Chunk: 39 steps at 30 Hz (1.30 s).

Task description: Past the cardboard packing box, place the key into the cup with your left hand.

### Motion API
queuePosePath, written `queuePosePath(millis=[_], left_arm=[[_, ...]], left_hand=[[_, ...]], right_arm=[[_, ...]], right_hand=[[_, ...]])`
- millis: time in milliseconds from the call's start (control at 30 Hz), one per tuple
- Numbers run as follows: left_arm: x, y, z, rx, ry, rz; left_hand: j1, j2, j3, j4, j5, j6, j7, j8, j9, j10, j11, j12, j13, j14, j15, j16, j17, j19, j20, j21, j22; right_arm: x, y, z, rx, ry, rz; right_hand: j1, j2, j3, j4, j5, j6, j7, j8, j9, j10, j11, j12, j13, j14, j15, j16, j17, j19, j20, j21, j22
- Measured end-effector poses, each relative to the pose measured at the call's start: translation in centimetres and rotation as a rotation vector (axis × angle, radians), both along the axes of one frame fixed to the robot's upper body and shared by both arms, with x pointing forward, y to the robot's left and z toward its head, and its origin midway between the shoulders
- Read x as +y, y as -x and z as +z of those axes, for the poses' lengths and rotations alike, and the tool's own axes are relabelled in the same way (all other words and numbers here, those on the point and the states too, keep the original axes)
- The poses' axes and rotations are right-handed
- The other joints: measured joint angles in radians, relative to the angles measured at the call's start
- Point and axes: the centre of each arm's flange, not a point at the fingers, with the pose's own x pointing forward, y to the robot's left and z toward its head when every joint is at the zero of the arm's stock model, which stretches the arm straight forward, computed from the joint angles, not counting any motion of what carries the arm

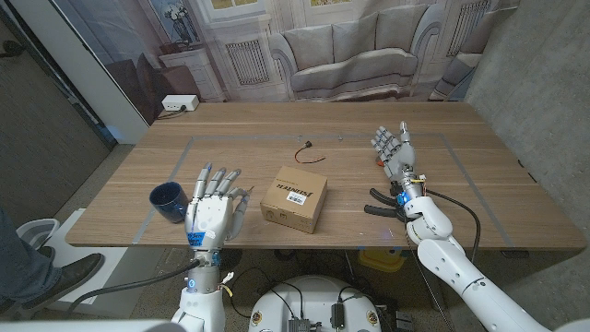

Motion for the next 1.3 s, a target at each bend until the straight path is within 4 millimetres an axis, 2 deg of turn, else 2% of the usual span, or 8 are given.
queuePosePath(millis=[67,167,733,1133,1200,1300], left_arm=[[0.3,-0.1,-0.1,0.013,0.014,0.009],[1.1,0.5,0.8,0.009,0.021,0.018],[5.6,0.7,3.5,0.026,0.103,0.1],[8.0,1.0,4.2,0.04,0.126,0.183],[8.1,1.0,4.2,0.045,0.128,0.192],[8.7,1.2,4.1,0.049,0.128,0.217]], left_hand=[[0.0,0.0,0.0,0.0,0.0,0.0,0.0,0.0,0.0,0.0,0.0,0.0,0.0,0.0,0.0,0.0,0.0,0.0,0.0,0.0,0.0],[0.0,0.0,0.001,0.001,0.0,0.0,0.0,0.0,0.003,0.0,0.0,0.0,0.0,0.0,0.0,0.0,0.0,0.0,0.0,0.0,0.0],[0.0,0.0,0.007,0.007,0.0,-0.002,0.001,0.0,-0.002,0.01,-0.001,-0.005,0.0,0.0,0.0,0.0,0.0,0.0,0.0,0.0,0.0],[0.0,0.0,0.008,0.008,0.0,-0.002,0.001,0.0,-0.002,0.011,0.0,-0.006,0.002,0.005,-0.005,-0.008,0.0,0.0,0.0,0.0,-0.002],[0.0,0.0,0.008,0.008,0.0,-0.007,0.003,0.016,-0.002,0.011,0.0,-0.006,0.002,0.005,-0.005,-0.008,0.0,0.0,0.0,0.0,-0.002],[0.0,0.0,0.008,0.008,0.0,-0.007,0.003,0.015,-0.001,0.011,0.0,-0.005,0.002,0.005,-0.005,-0.008,0.0,0.0,0.0,0.0,-0.002]], right_arm=[[0.0,-0.1,0.1,-0.001,0.0,0.001],[0.3,-0.3,0.1,0.003,0.004,0.006],[0.8,-1.0,0.4,0.015,0.014,0.018],[1.2,-2.0,0.6,0.029,0.015,0.029],[1.2,-2.1,0.7,0.029,0.015,0.029],[1.4,-2.4,0.8,0.031,0.017,0.035]], right_hand=[[-0.004,0.004,0.0,0.0,0.0,0.0,0.0,0.0,0.0,0.0,0.0,0.0,0.0,0.0,0.0,0.0,0.0,0.0,0.0,0.0,0.0],[-0.004,0.004,0.0,0.0,0.0,0.0,0.0,0.0,0.0,0.0,0.0,0.0,0.0,0.0,0.0,0.0,0.0,0.0,0.0,0.0,0.0],[-0.004,0.004,0.0,0.0,0.0,0.0,0.0,0.0,0.0,0.0,0.0,0.0,0.0,0.0,0.0,0.0,-0.003,0.0,0.0,0.0,0.0],[-0.004,0.004,-0.004,-0.004,0.0,0.0,0.0,0.0,0.0,0.0,0.0,0.0,0.0,0.0,0.0,0.0,-0.002,0.0,0.0,0.0,0.0],[-0.004,0.004,-0.004,-0.004,0.0,0.0,0.0,0.0,0.0,0.0,0.0,0.0,0.0,0.0,0.0,0.0,-0.002,0.0,0.0,0.0,0.0],[-0.004,0.004,-0.004,-0.004,0.0,0.0,0.0,0.0,0.0,0.0,0.0,0.0,0.0,0.0,0.0,0.0,-0.002,0.0,0.0,0.0,0.0]])
